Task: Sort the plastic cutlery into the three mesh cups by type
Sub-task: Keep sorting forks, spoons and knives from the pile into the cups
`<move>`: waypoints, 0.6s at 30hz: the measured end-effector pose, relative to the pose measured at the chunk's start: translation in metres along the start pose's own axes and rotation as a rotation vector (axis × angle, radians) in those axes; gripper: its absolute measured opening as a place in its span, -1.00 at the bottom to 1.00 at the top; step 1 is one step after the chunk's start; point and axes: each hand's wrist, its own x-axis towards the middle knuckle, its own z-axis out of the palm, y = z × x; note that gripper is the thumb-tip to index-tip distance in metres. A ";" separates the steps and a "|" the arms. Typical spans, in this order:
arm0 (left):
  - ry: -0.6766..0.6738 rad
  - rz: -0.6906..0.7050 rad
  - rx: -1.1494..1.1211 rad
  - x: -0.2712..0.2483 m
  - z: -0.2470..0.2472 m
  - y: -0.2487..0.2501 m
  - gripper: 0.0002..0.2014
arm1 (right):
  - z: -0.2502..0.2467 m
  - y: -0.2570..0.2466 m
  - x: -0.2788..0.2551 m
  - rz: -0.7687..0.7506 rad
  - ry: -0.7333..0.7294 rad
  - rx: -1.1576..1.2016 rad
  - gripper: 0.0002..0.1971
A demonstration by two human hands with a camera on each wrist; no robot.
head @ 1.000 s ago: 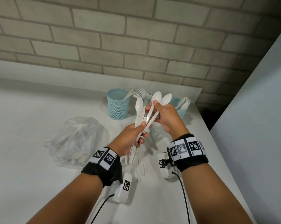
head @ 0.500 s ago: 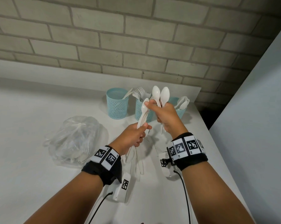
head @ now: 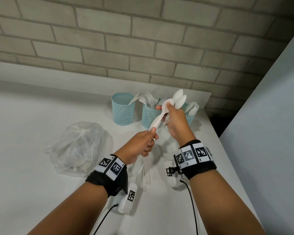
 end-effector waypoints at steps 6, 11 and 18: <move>0.086 0.078 0.006 0.002 0.001 -0.002 -0.77 | -0.002 -0.025 0.025 -0.023 0.113 0.261 -0.73; 0.165 0.112 -0.082 0.006 -0.004 -0.001 -0.83 | -0.029 -0.047 0.070 -0.240 0.390 0.176 -0.69; 0.221 0.140 -0.100 0.009 -0.003 -0.004 -0.82 | -0.039 -0.039 0.096 -0.458 0.588 0.010 -0.48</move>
